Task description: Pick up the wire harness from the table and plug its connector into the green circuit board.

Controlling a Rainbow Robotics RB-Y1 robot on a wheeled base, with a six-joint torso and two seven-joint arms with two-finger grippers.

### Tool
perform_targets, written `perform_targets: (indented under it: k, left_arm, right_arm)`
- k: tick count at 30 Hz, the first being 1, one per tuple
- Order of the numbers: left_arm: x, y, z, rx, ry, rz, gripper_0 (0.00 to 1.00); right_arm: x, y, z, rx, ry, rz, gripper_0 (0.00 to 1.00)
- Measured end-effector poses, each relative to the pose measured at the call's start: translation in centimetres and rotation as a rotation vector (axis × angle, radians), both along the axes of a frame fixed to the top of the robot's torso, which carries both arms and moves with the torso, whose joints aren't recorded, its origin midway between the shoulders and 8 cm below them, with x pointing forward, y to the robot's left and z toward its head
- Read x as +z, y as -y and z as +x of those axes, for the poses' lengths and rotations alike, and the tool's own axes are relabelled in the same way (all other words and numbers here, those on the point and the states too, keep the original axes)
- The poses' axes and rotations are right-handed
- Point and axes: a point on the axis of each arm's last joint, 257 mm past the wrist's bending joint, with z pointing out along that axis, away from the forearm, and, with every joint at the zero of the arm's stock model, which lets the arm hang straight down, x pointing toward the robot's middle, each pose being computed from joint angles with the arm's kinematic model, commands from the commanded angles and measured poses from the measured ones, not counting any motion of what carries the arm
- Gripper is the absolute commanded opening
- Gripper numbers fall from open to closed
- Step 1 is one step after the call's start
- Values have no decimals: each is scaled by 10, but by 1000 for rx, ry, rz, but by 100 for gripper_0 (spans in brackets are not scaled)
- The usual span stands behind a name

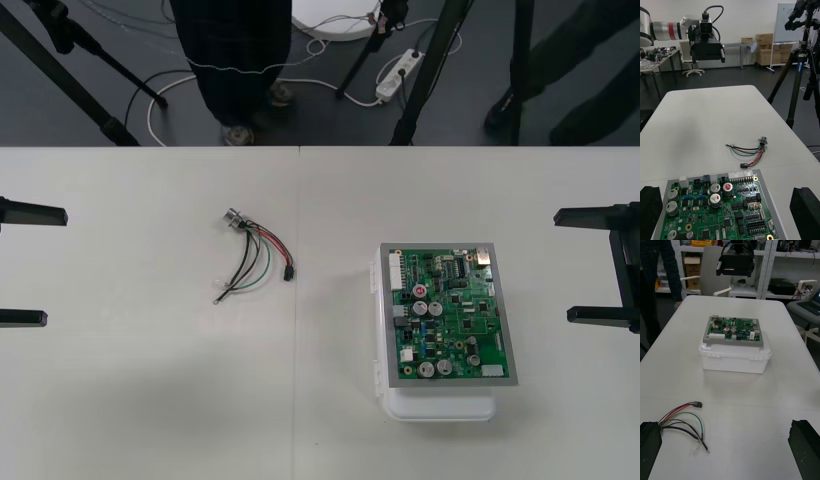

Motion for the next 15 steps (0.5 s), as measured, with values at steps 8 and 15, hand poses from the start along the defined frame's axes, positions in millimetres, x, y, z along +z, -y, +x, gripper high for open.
perform_targets:
  k: [8, 15]
  left_arm:
    - [0, 0, 0, 0, 0, 0, 100]
    - [0, 0, 0, 0, 0, 0, 100]
  right_arm:
    - [0, 0, 0, 0, 0, 0, 100]
    - [0, 0, 0, 0, 0, 0, 100]
